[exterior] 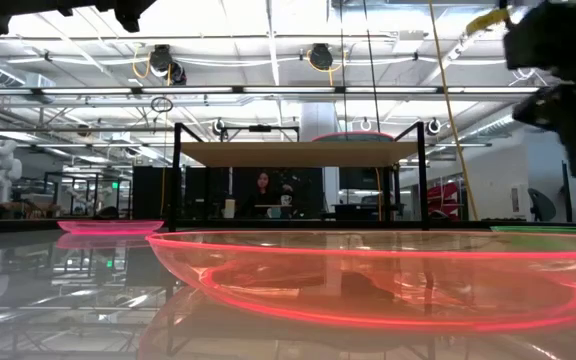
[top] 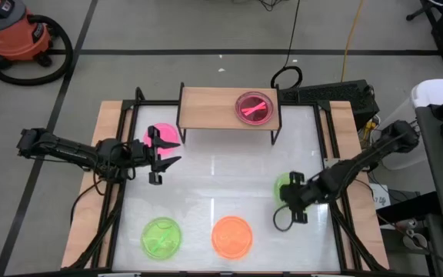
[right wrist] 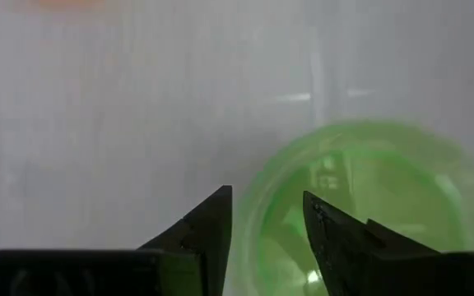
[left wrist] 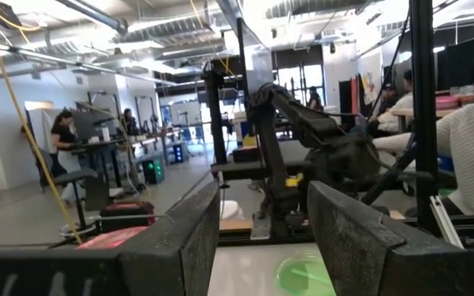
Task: Place and stack plates onto a shelf
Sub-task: Put the right green plate on the shelf
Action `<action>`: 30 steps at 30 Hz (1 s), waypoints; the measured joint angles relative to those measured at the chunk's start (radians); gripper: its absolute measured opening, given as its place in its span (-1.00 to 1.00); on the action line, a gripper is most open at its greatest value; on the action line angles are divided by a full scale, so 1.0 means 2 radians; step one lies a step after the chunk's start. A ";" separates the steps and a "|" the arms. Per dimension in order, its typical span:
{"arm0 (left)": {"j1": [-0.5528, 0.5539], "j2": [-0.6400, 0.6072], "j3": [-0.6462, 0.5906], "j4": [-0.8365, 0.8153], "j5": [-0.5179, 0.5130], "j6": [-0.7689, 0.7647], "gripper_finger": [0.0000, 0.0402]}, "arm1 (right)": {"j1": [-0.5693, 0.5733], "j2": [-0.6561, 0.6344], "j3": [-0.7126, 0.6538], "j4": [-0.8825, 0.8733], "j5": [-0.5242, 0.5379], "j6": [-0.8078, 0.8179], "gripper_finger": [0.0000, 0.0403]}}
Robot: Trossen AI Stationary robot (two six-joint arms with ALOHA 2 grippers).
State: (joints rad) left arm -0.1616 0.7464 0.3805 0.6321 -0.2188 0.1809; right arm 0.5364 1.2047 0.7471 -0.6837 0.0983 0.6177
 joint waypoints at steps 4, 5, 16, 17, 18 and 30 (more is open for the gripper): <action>0.000 0.000 0.000 -0.001 0.000 -0.001 -0.05 | 0.024 0.033 0.000 0.004 -0.015 0.034 -0.35; 0.000 0.000 0.000 -0.001 0.000 -0.001 -0.05 | 0.028 0.039 0.000 0.007 -0.023 0.043 -0.35; 0.000 0.000 0.000 -0.001 0.000 0.010 -0.05 | 0.051 0.096 0.000 0.007 -0.008 0.065 -0.35; 0.000 0.000 0.000 -0.001 0.000 0.013 -0.05 | 0.051 0.103 0.000 0.003 -0.002 0.065 -0.35; 0.000 0.000 0.000 -0.001 0.000 0.016 -0.05 | 0.051 0.110 0.000 0.002 0.002 0.065 -0.35; 0.000 0.000 0.000 -0.002 0.000 0.008 -0.05 | 0.050 0.133 0.001 -0.004 0.005 0.064 -0.72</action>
State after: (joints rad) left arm -0.1616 0.7460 0.3805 0.6289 -0.2195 0.1978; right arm 0.6373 1.4709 0.7499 -0.6923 0.1073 0.7466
